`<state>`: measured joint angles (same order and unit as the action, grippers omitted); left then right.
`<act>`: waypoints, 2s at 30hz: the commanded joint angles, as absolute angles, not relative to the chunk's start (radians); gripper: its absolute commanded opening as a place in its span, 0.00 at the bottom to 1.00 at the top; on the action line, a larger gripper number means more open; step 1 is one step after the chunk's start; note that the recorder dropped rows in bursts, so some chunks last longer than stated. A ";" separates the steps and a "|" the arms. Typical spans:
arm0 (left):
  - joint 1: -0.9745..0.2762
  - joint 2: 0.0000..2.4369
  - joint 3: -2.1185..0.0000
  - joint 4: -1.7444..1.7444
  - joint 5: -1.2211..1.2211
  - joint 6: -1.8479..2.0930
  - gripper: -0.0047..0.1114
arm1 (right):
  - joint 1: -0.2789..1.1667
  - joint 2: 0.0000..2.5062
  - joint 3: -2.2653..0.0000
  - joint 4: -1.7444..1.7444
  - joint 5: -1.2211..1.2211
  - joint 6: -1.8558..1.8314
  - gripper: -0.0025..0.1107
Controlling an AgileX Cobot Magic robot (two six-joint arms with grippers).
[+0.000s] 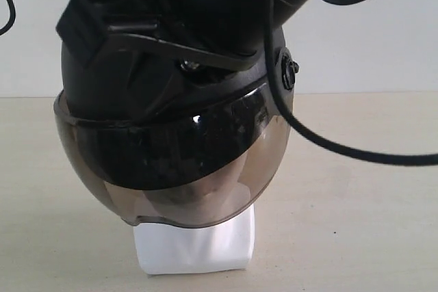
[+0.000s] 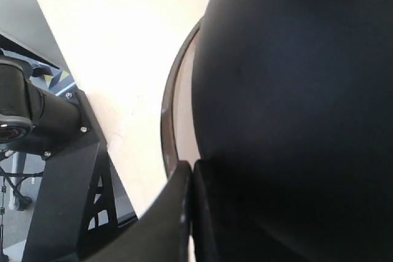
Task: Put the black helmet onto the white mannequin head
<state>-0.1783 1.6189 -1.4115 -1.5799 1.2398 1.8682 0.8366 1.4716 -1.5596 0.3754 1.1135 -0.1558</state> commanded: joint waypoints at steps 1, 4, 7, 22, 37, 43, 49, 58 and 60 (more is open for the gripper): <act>-0.187 1.638 -1.404 -1.502 1.221 1.862 0.08 | 0.828 1.488 -1.532 0.296 1.127 -0.162 0.02; -0.187 1.638 -1.404 -1.503 1.221 1.862 0.08 | 0.828 1.488 -1.532 0.285 1.131 -0.162 0.02; -0.187 1.638 -1.404 -1.503 1.221 1.862 0.08 | 0.828 1.488 -1.532 0.272 1.131 -0.162 0.02; -0.119 1.457 -1.404 -1.474 1.121 1.833 0.08 | 0.828 1.138 -1.607 -0.044 1.019 -0.134 0.02; 0.090 0.961 -1.307 -0.636 0.678 0.993 0.08 | 0.828 0.641 -1.242 -0.537 1.203 0.342 0.02; 0.098 0.703 -1.026 -0.353 0.487 0.546 0.08 | 0.828 0.303 -0.789 -0.643 0.857 0.602 0.02; 0.098 0.527 -0.820 -0.350 0.467 0.393 0.08 | 0.828 0.105 -0.558 -0.631 0.811 0.758 0.02; 0.098 0.383 -0.788 -0.350 0.524 0.393 0.08 | 0.828 0.065 -0.518 -0.631 0.821 0.758 0.02; 0.098 0.366 -0.788 -0.350 0.524 0.393 0.08 | 0.828 0.065 -0.518 -0.631 0.821 0.758 0.02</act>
